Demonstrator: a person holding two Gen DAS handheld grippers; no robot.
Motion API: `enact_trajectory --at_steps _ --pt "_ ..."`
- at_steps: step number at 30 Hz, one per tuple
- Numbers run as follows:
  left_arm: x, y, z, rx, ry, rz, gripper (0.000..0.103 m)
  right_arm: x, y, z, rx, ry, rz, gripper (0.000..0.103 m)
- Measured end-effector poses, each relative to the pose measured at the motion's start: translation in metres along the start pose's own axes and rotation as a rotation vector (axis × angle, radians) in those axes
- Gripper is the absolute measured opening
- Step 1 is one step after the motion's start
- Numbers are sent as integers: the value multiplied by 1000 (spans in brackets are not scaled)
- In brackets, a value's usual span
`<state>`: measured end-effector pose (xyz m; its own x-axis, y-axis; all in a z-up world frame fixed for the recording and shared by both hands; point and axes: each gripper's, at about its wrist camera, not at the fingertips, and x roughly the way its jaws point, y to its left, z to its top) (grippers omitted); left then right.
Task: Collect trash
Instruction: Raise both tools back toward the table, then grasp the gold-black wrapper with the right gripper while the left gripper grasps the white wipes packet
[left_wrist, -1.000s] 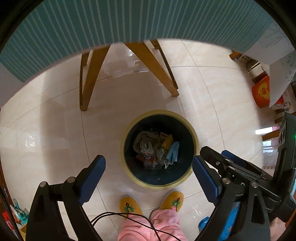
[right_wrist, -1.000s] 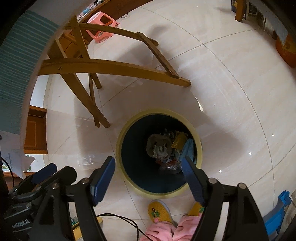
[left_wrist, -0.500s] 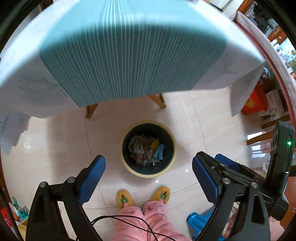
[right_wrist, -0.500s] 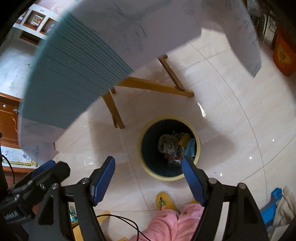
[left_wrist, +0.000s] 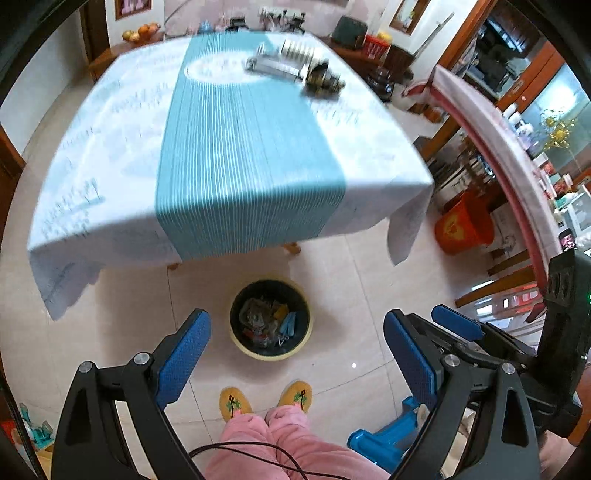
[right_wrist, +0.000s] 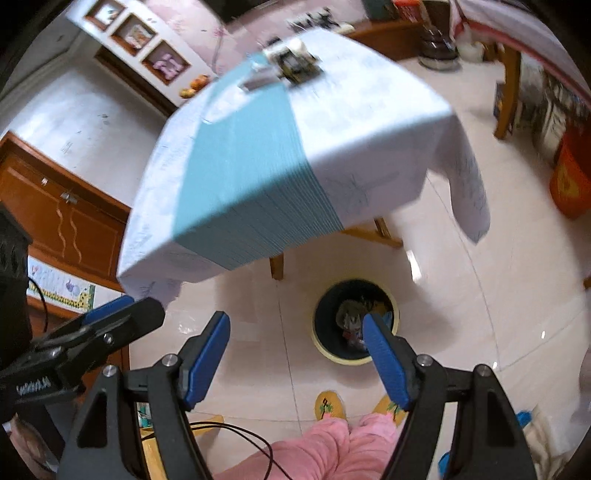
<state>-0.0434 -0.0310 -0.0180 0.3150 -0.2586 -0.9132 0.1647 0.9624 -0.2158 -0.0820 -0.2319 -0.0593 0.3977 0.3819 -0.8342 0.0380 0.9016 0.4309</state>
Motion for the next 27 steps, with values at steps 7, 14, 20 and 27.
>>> enact_trajectory --at_steps 7,14,20,27 --pt "-58 -15 29 33 -136 29 94 -50 31 26 -131 -110 7 75" --pt "-104 -24 52 35 -245 68 94 -74 43 53 -201 -185 34 75" --pt "-118 -26 73 11 -271 96 94 -83 49 78 -244 -215 55 75" --pt "-110 -23 108 36 -270 99 94 -81 45 112 -224 -241 57 75"
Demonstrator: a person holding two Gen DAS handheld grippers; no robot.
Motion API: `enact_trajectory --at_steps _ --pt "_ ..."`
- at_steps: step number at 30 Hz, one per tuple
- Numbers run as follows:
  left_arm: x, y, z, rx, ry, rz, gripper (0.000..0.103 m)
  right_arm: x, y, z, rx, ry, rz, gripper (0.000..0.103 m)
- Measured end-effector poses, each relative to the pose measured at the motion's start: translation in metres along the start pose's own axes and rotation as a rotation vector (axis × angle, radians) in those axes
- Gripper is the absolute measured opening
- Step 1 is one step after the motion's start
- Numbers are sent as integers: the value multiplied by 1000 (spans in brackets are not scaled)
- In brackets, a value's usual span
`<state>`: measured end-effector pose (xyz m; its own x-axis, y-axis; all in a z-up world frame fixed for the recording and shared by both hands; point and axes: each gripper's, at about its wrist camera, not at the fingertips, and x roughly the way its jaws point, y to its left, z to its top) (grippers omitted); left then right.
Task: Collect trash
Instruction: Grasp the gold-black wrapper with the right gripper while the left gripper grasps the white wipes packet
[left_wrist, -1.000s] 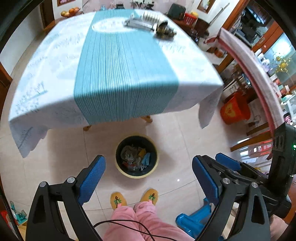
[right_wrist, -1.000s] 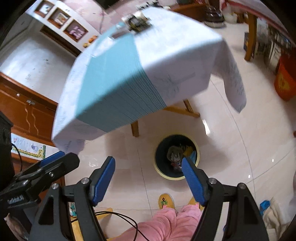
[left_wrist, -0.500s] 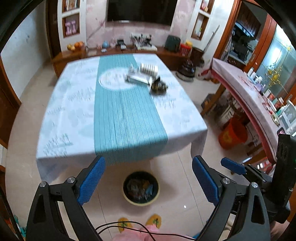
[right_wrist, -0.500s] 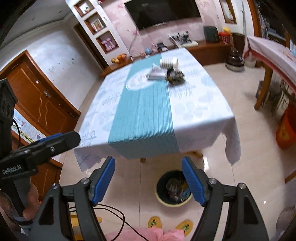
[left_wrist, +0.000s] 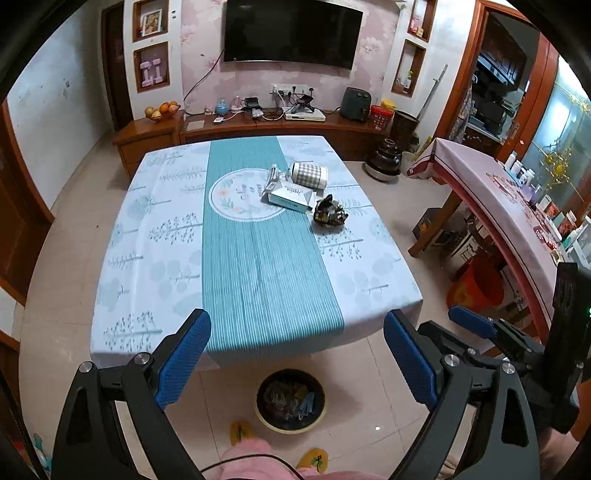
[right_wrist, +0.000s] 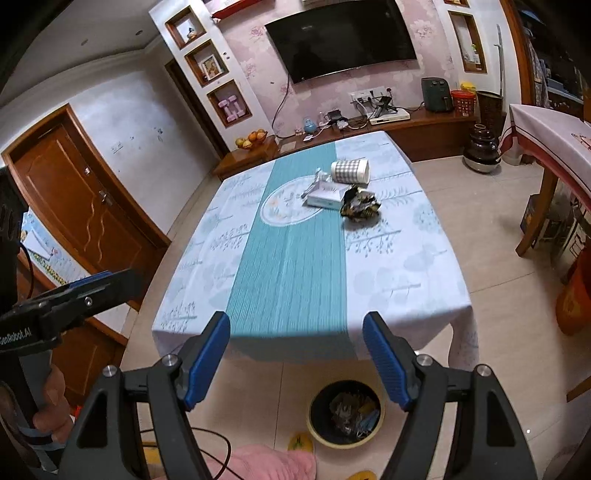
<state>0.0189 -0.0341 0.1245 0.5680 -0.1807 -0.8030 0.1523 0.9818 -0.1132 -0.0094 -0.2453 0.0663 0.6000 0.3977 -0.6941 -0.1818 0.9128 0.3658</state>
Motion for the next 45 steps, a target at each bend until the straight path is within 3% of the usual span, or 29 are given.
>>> enact_trajectory --at_steps 8,16,25,32,41,43,45 --pt "60 17 67 53 23 -56 94 49 -18 47 58 11 -66 75" --pt "156 46 151 133 141 -144 94 130 -47 111 287 29 -154 75" --pt "258 77 228 211 229 -170 94 226 -73 156 444 91 -274 75" --pt "334 89 263 172 277 -171 94 277 -89 170 483 138 -346 75" --pt "422 83 273 163 352 -152 93 306 -110 162 535 170 -395 74" --pt "436 82 273 158 364 -154 93 309 -112 161 540 174 -387 73" --pt "447 83 274 148 372 -159 93 309 -111 163 514 167 -382 60"
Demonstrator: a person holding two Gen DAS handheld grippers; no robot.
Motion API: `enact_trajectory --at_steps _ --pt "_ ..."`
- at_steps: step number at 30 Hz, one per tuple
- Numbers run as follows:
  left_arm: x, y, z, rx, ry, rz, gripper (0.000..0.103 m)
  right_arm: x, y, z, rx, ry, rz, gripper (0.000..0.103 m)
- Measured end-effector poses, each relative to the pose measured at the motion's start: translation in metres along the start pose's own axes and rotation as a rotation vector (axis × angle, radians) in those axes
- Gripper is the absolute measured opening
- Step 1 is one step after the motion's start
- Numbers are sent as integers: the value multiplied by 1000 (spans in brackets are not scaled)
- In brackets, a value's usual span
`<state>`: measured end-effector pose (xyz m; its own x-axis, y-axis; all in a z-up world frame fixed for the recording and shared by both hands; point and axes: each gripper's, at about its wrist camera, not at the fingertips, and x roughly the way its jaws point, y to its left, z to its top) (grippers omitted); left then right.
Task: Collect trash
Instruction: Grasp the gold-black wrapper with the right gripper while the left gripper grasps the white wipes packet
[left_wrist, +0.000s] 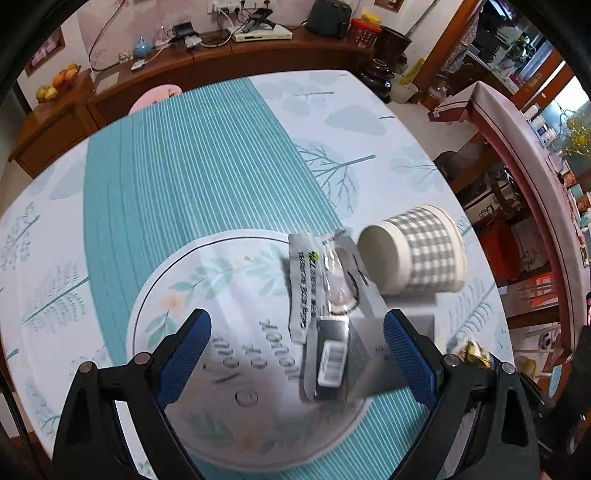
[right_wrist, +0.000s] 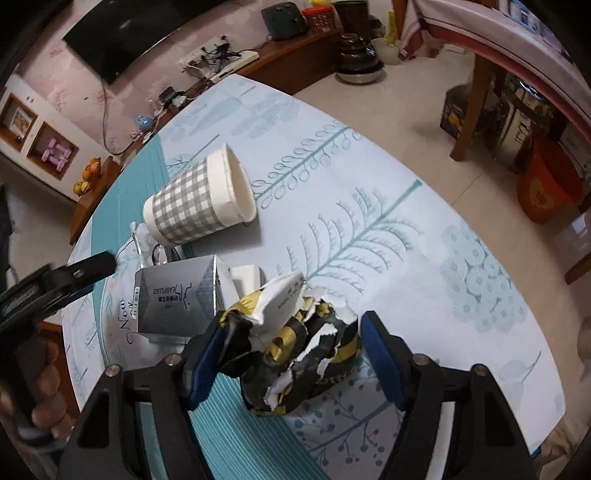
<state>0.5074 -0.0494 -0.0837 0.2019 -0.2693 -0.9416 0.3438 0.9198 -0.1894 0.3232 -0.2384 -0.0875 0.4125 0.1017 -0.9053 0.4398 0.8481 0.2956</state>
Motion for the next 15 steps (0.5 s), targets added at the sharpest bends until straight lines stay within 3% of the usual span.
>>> enact_trajectory --at_steps 7,13,14,15 --pt "28 7 13 -42 29 -39 83 -3 -7 12 59 -32 3 57" --pt "44 -4 20 -21 28 -65 60 -2 -9 10 72 -39 11 57" --pt "45 -6 19 -10 29 -69 54 -2 -9 9 71 -38 11 57" --pt "45 -9 19 3 16 -55 39 -1 -8 8 72 -36 12 56"
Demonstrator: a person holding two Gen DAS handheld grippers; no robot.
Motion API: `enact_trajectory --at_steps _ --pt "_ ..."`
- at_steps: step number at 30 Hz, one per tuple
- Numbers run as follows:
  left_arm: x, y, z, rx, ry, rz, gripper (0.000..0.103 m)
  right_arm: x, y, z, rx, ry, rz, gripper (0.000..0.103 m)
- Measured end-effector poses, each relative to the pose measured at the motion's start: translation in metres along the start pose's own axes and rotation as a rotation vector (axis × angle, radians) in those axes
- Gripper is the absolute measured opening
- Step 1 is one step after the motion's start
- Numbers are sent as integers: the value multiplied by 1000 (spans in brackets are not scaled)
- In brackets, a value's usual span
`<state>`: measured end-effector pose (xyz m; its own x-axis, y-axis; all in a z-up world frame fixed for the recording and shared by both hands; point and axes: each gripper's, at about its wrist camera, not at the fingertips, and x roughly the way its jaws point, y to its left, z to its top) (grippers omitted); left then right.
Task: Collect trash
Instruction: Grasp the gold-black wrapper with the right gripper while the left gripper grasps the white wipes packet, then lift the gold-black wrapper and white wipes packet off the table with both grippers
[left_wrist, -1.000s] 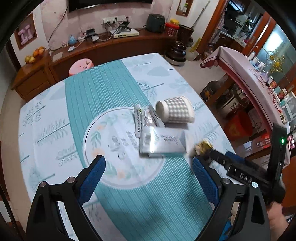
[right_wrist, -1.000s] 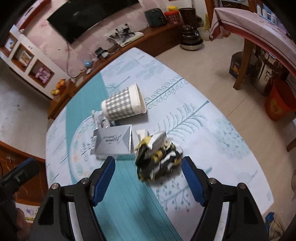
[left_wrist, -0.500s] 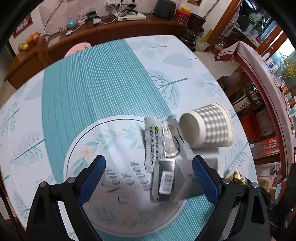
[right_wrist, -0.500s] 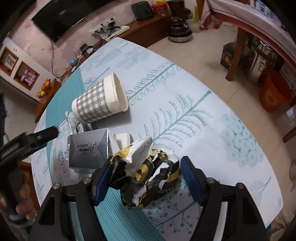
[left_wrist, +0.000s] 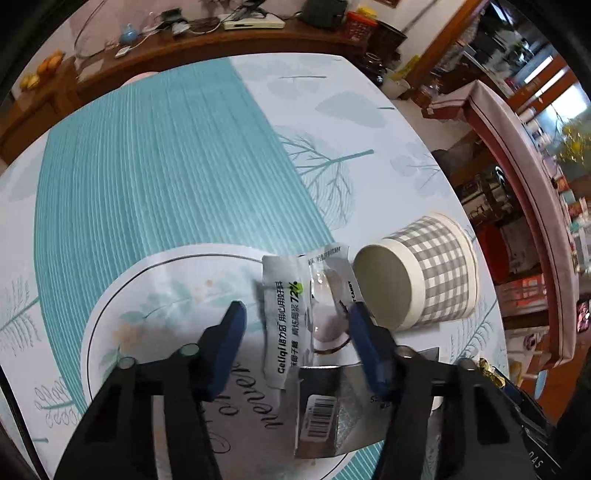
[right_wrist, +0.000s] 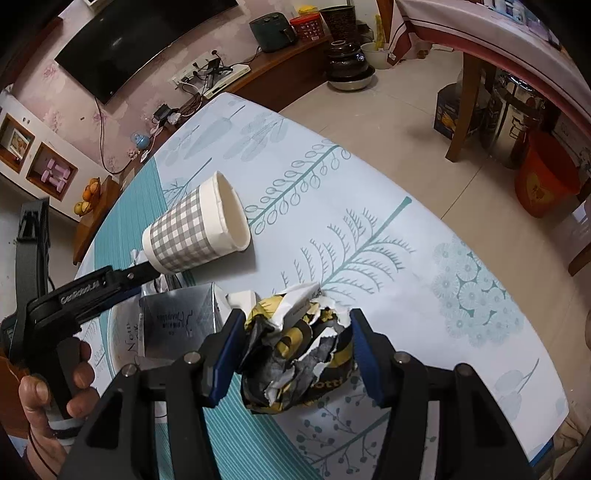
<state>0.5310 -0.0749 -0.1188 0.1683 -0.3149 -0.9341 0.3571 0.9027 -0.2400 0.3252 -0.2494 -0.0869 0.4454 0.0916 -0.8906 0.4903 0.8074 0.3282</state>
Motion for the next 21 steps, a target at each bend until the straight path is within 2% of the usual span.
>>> enact_trajectory --at_steps 1,2,8,13,14,21 --pt "1 -3 0 13 1 5 26 0 0 -1 2 0 0 56" --pt "2 -5 -1 23 3 18 18 -1 0 -2 5 -4 0 56" --pt "-21 -4 -10 18 -84 64 17 -4 0 -5 -11 -7 21 53" --pt "-58 9 -19 -44 -172 101 17 -9 -1 -11 -7 -8 52 47" --pt "-69 12 -22 -64 -197 117 17 -11 -1 -12 -8 -11 60 42" --pt "-123 33 -51 -150 -284 207 17 -28 0 -30 -47 -14 106 41"
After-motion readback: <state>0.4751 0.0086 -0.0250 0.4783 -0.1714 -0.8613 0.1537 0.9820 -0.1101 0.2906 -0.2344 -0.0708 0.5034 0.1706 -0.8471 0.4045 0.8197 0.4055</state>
